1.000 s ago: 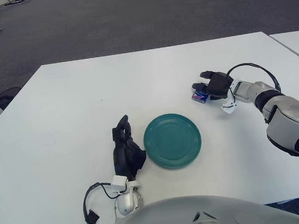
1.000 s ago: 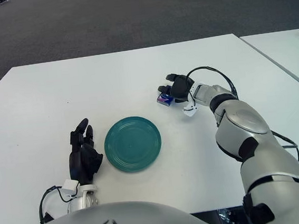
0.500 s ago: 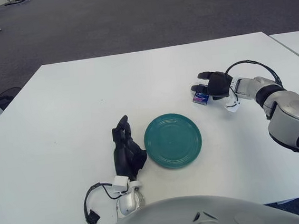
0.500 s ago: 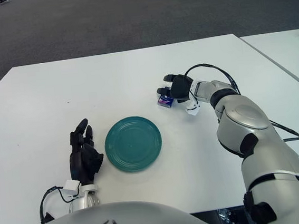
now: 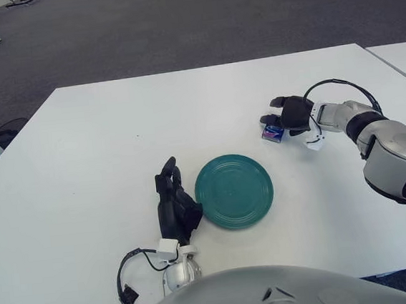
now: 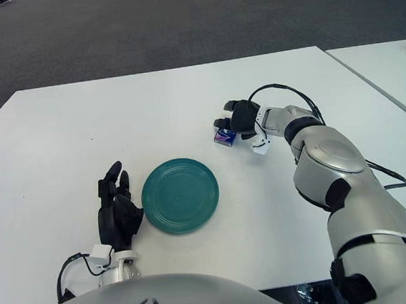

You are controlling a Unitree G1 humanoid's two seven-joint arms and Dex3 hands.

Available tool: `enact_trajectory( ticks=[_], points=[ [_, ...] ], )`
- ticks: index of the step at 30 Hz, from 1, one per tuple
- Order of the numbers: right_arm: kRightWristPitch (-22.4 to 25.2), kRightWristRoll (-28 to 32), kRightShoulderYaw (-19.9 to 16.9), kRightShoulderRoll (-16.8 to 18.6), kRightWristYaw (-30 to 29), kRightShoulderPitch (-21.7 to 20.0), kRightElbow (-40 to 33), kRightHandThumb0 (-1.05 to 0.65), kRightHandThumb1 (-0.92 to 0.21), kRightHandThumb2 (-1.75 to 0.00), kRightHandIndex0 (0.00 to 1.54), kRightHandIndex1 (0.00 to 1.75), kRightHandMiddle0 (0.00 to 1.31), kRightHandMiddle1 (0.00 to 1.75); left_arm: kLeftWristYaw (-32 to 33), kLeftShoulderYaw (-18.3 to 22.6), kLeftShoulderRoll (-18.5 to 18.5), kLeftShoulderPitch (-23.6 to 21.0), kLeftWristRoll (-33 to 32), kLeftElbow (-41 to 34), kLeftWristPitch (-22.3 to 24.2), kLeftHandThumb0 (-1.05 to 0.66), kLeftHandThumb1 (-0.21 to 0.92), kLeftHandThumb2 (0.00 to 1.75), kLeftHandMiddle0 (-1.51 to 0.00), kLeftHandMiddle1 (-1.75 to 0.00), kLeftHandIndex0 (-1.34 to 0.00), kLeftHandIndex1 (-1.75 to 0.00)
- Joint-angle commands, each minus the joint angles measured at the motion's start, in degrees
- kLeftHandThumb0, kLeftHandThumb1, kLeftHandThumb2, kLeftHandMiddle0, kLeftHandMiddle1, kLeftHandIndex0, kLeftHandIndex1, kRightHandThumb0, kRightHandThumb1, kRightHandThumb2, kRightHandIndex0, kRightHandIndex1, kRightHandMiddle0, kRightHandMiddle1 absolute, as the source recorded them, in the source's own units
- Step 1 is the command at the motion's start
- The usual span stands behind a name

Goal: Put the gum into the plate.

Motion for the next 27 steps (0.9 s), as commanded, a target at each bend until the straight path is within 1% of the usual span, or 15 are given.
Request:
enact_trajectory(
  ticks=[1,2,3,4,6,7,8,10,14,21,27],
  points=[
    [1.3,0.8,-1.0,0.7,0.1,2.5,0.8,-0.56,-0.68,-0.77,0.23,1.30,0.00,1.36,0.8,-2.5,-7.6,0.2,-1.3,-0.8,2.1,-0.94,0.92,1.02,-0.30,0.00,0.00,-0.67],
    [1.8,0.6,-0.9,0.8,-1.5,3.0,0.8,-0.55,-0.67,-0.78,0.24,1.39,0.00,1.43,0.7,-2.5,-7.5,0.3,-1.6,-1.1,2.2,-0.94,0.92,1.02,-0.30,0.00,0.00,-0.67],
    [2.1,0.5,-0.8,0.9,-2.8,3.4,0.8,-0.49,-0.71,-0.76,0.28,1.52,0.10,1.55,0.6,-2.5,-7.4,0.4,-1.8,-1.2,2.2,-0.94,0.92,1.02,-0.30,0.00,0.00,-0.67],
    [2.4,0.4,-0.7,1.0,-3.6,3.6,0.8,-0.45,-0.73,-0.75,0.31,1.60,0.17,1.62,0.6,-2.5,-7.3,0.6,-2.0,-1.4,2.2,-0.94,0.92,1.02,-0.30,0.00,0.00,-0.67],
    [3.2,-0.1,-0.2,0.8,-5.9,4.5,0.5,-0.41,-0.75,-0.74,0.35,1.67,0.22,1.68,0.5,-2.5,-7.1,0.7,-2.1,-1.6,1.9,-0.94,0.92,1.02,-0.30,0.00,0.00,-0.67],
    [3.6,-0.4,0.0,0.7,-6.9,4.9,0.4,-0.40,-0.74,-0.75,0.42,1.70,0.25,1.70,0.6,-2.5,-6.9,0.8,-2.1,-1.7,1.8,-0.94,0.92,1.02,-0.30,0.00,0.00,-0.67],
    [4.6,-0.7,0.3,0.8,-8.2,5.7,0.5,-0.39,-0.74,-0.76,0.45,1.71,0.27,1.71,0.5,-2.4,-6.8,1.0,-2.2,-1.9,1.6,-0.95,0.92,1.02,-0.30,0.00,0.00,-0.67],
    [5.7,-1.0,0.6,1.0,-9.4,6.5,0.7,-0.39,-0.71,-0.81,0.55,1.73,0.31,1.73,0.5,-2.4,-6.6,1.2,-2.3,-2.1,1.5,-0.95,0.92,1.01,-0.30,0.00,0.00,-0.68],
    [7.4,-0.9,0.7,1.5,-10.5,7.3,1.0,-0.39,-0.68,-0.85,0.62,1.74,0.34,1.74,0.3,-2.2,-6.2,1.6,-2.7,-2.5,1.1,-0.96,0.92,1.01,-0.31,-0.01,0.00,-0.70],
    [8.2,1.2,-1.1,1.9,-8.7,8.6,1.1,-0.40,-0.63,-0.91,0.70,1.75,0.38,1.75,-1.2,-1.5,-5.6,2.0,-5.3,-2.2,-1.1,-0.98,0.92,1.00,-0.33,-0.01,0.00,-0.76],
    [8.4,2.6,-2.8,0.8,-6.0,8.2,1.4,-0.40,-0.62,-0.93,0.78,1.75,0.39,1.75,-2.1,-0.7,-5.1,1.9,-6.5,-2.0,-1.9,-1.01,0.92,1.00,-0.35,-0.01,0.00,-0.82]
  ],
)
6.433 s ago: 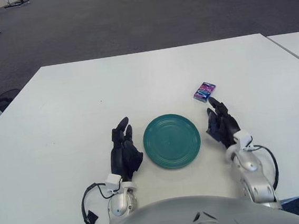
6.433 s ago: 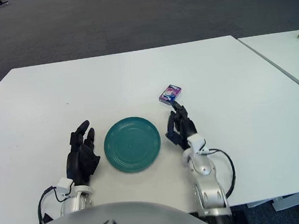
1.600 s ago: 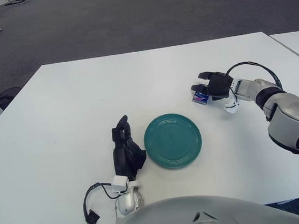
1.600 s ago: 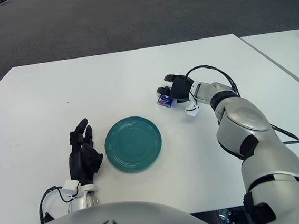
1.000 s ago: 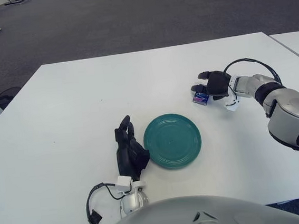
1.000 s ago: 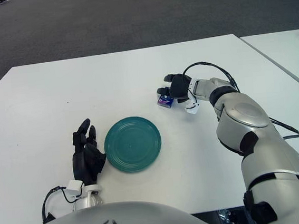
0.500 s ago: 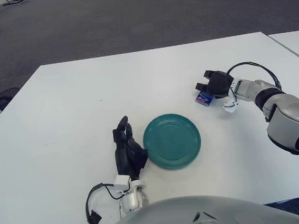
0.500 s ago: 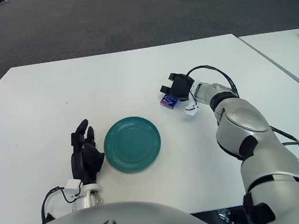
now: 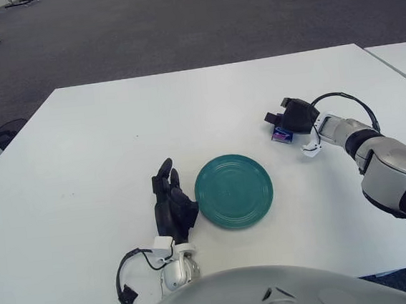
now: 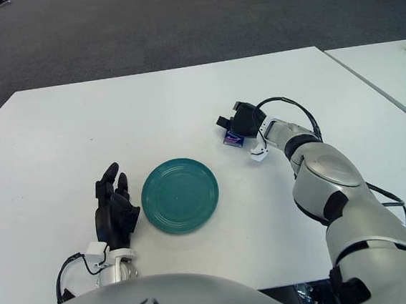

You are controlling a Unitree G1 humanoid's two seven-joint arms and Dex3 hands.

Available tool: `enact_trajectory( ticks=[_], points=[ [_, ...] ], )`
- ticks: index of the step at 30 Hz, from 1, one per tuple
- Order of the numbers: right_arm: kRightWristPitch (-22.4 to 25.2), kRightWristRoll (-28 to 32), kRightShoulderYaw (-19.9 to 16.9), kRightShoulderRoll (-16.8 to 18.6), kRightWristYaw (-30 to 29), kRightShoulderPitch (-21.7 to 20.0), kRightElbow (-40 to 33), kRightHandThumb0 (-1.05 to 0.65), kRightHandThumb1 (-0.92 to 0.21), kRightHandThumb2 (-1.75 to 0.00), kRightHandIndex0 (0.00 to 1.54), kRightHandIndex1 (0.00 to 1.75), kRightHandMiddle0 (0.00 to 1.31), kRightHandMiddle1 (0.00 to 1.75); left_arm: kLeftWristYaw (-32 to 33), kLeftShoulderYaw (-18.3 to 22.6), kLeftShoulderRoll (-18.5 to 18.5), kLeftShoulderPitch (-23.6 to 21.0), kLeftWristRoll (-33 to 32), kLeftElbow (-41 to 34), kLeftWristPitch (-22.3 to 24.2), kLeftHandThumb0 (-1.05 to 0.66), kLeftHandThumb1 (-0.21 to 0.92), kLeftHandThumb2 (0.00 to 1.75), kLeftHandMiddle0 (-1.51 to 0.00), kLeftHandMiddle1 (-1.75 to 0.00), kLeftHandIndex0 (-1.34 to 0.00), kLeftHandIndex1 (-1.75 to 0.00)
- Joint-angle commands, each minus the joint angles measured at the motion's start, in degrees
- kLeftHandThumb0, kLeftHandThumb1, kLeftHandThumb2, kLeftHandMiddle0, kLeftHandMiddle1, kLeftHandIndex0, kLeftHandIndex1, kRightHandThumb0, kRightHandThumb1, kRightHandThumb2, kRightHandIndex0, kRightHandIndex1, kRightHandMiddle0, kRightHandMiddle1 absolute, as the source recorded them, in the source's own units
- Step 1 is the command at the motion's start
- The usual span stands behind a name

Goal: Put the gum into the plate.

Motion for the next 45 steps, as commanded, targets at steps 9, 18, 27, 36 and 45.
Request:
enact_trajectory(
  ticks=[9,18,27,36,45],
  points=[
    [1.9,1.8,-2.4,-1.2,6.0,3.3,1.4,-0.41,-0.58,-0.98,0.92,1.75,0.42,1.75,-1.2,0.4,-5.4,0.2,-2.7,0.6,-0.4,-1.02,0.92,0.99,-0.39,-0.03,-0.02,-0.89],
    [3.5,2.9,-4.4,-1.8,7.5,4.6,1.3,-0.42,-0.53,-1.04,1.05,1.75,0.45,1.75,-1.9,1.1,-5.6,-0.3,-2.7,1.0,-0.7,-1.01,0.92,0.97,-0.41,-0.03,-0.03,-0.91],
    [2.0,5.1,-7.3,-2.2,7.9,1.6,1.2,-0.42,-0.56,-1.01,1.07,1.75,0.43,1.75,-2.7,1.8,-5.7,-1.3,-3.4,1.8,-0.4,-1.01,0.92,0.96,-0.42,-0.03,-0.04,-0.92],
    [-0.6,7.6,-11.2,-1.7,8.3,-4.7,-1.1,-0.41,-0.56,-1.00,1.08,1.75,0.43,1.75,-2.7,2.4,-5.7,-3.2,-2.3,3.4,-0.2,-1.02,0.92,0.96,-0.42,-0.03,-0.04,-0.92],
    [-4.2,7.2,-12.3,-2.8,6.6,-7.0,-3.7,-0.42,-0.53,-1.05,1.09,1.75,0.46,1.75,-2.0,2.4,-5.9,-3.6,-0.6,3.3,-0.1,-1.03,0.92,0.97,-0.40,-0.01,-0.01,-0.90]
  ],
)
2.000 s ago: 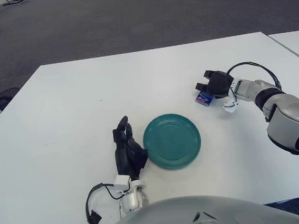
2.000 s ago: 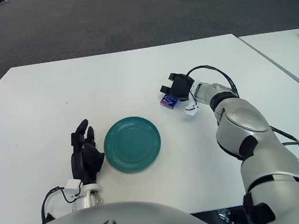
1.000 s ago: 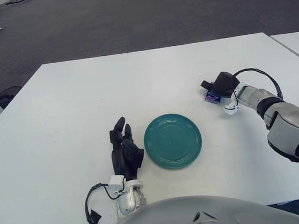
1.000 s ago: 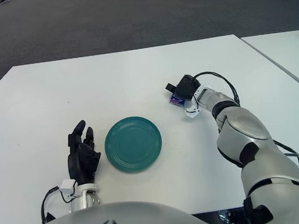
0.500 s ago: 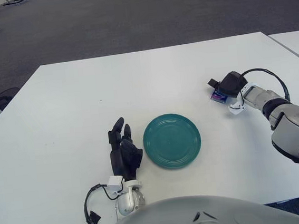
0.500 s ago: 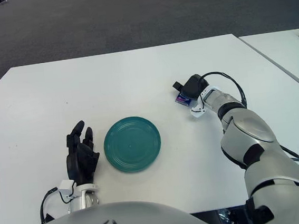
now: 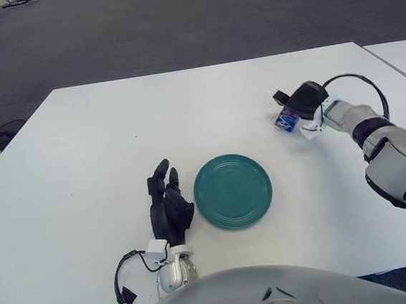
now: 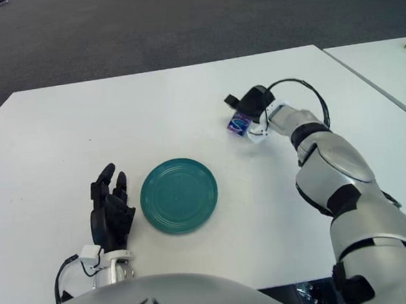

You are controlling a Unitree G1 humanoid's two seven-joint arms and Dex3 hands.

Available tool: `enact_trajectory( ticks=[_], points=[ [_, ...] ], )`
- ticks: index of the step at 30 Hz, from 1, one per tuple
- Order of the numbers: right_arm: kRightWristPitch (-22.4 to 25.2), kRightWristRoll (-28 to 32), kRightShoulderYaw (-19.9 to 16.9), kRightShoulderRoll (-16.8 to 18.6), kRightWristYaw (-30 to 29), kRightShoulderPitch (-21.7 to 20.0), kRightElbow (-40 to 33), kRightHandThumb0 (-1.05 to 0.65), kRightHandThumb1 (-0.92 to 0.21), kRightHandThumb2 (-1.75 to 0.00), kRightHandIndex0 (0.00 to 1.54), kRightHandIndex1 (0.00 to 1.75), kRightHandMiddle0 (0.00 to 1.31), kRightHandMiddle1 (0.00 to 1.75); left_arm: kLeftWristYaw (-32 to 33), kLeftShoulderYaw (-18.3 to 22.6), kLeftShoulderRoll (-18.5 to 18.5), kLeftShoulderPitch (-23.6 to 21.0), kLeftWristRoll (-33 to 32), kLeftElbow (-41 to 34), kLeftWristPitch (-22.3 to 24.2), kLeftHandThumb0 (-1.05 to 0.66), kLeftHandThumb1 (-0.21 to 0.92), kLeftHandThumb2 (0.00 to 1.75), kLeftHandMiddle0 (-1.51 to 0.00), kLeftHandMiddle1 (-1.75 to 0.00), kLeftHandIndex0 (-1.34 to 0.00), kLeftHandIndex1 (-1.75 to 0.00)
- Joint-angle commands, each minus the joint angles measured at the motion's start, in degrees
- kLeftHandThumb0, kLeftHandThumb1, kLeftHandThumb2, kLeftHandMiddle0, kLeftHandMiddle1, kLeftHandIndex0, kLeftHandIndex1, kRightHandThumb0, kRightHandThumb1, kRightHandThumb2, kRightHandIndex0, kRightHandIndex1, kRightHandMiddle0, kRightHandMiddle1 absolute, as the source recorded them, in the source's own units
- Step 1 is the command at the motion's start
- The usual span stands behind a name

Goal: Put the gum into the plate.

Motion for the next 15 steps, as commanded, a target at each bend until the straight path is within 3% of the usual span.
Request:
enact_trajectory(
  ticks=[1,15],
  points=[
    [-0.8,0.3,-0.6,-0.3,-1.5,-1.7,-0.7,-0.42,-0.52,-1.06,1.09,1.75,0.46,1.75,0.7,0.4,-5.3,-3.3,0.5,2.1,1.8,-1.03,0.92,0.97,-0.39,-0.01,0.00,-0.89],
    [-5.0,-1.4,-0.6,-1.9,-3.2,-4.2,-7.3,-0.45,-0.43,-1.17,1.14,1.75,0.53,1.75,0.9,0.4,-5.6,-3.3,0.6,1.9,2.1,-1.04,0.92,0.99,-0.38,0.00,0.00,-0.84]
  ],
)
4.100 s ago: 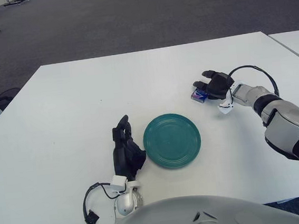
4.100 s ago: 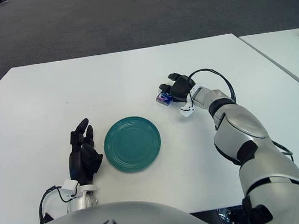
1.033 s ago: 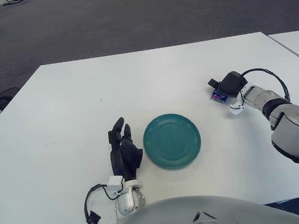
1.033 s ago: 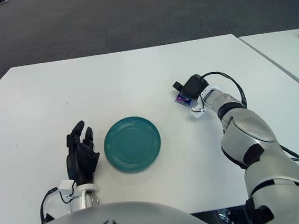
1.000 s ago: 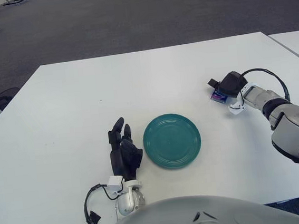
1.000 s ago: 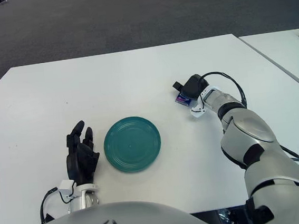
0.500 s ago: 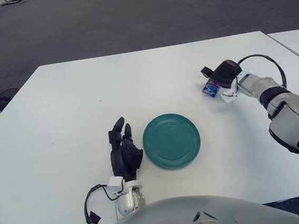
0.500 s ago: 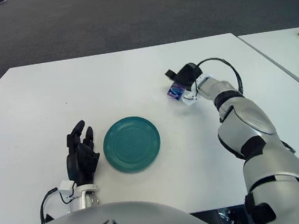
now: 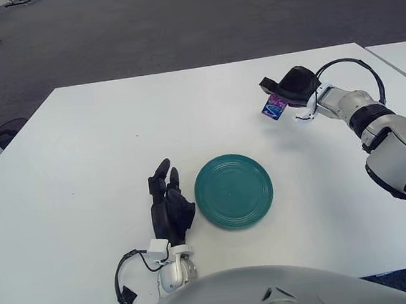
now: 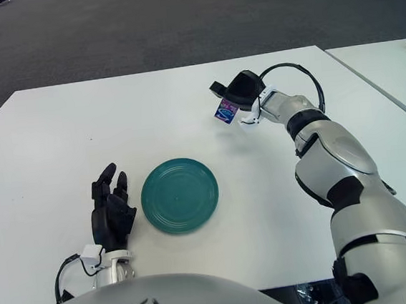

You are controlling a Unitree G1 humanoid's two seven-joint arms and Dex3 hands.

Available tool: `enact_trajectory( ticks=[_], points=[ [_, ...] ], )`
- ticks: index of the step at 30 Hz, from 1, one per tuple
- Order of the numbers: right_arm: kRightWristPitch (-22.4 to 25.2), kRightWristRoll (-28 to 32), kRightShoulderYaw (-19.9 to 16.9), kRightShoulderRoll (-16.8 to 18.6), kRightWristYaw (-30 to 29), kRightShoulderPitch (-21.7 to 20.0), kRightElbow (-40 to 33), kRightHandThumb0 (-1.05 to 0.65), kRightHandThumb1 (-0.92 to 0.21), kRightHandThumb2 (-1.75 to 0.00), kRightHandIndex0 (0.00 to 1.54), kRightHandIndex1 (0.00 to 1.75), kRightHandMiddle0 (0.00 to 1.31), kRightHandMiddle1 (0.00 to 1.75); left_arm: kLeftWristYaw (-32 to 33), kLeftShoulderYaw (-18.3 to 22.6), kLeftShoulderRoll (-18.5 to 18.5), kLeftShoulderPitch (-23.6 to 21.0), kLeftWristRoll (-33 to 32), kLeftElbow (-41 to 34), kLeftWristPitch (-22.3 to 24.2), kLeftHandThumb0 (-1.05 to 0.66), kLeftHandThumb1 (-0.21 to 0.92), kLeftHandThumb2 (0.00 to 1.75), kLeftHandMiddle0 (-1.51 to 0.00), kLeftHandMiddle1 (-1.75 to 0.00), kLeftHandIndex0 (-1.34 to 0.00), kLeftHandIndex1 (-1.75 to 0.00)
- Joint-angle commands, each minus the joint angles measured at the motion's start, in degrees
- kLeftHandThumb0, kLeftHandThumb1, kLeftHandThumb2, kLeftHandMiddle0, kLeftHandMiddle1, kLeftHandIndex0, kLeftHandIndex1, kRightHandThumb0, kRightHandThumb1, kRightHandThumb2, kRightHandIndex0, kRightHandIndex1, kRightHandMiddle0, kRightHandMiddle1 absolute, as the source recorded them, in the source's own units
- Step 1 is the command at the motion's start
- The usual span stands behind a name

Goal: Put the gum into the plate.

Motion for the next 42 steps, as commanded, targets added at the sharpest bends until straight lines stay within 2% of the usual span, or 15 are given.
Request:
enact_trajectory(
  ticks=[1,7,12,24,28,34,39,42],
  points=[
    [-0.7,-0.6,-0.2,-0.9,0.0,-2.3,-2.1,-0.45,-0.42,-1.19,1.14,1.75,0.53,1.75,0.7,0.5,-5.5,-3.3,0.1,2.4,1.6,-1.04,0.92,0.99,-0.38,0.00,0.00,-0.84],
    [-1.3,-0.8,-0.5,-1.1,0.8,-2.6,-4.7,-0.46,-0.39,-1.23,1.16,1.75,0.56,1.75,0.4,0.6,-5.5,-3.4,-0.1,3.1,1.0,-1.05,0.92,0.98,-0.38,0.00,0.00,-0.85],
    [-2.3,-0.4,-1.4,-1.8,2.0,-1.8,-9.9,-0.47,-0.35,-1.27,1.18,1.75,0.58,1.75,0.1,0.8,-5.4,-3.8,-0.4,4.0,0.1,-1.05,0.92,0.98,-0.39,-0.01,0.00,-0.87],
    [-5.0,-0.4,-3.4,-3.6,2.9,1.5,-20.8,-0.49,-0.29,-1.35,1.23,1.75,0.63,1.75,-0.7,0.6,-5.3,-4.0,-0.6,4.9,-0.3,-1.02,0.92,0.99,-0.34,0.00,0.00,-0.78],
    [-6.5,1.4,-5.7,-5.3,6.1,3.9,-27.4,-0.49,-0.28,-1.36,1.24,1.75,0.64,1.75,-0.4,0.7,-5.5,-4.0,-0.5,5.0,-0.3,-1.01,0.92,0.98,-0.35,0.00,0.00,-0.79],
    [-9.7,5.7,-11.2,-10.0,12.9,9.2,-41.2,-0.50,-0.25,-1.39,1.23,1.75,0.66,1.75,-1.4,1.3,-5.2,-4.8,-1.4,6.6,-1.1,-1.01,0.92,0.97,-0.35,0.00,0.00,-0.81],
    [-10.0,8.6,-15.4,-11.2,19.5,13.6,-50.6,-0.52,-0.22,-1.43,1.24,1.75,0.69,1.75,-2.3,1.5,-4.9,-5.3,-1.9,7.4,-1.6,-1.01,0.92,0.98,-0.33,0.00,0.00,-0.78],
    [-10.3,10.3,-17.3,-11.1,22.5,15.8,-53.9,-0.52,-0.21,-1.44,1.25,1.75,0.70,1.75,-2.5,1.9,-5.1,-5.9,-2.1,8.1,-1.7,-1.01,0.92,0.99,-0.32,0.00,0.00,-0.78]
  ],
)
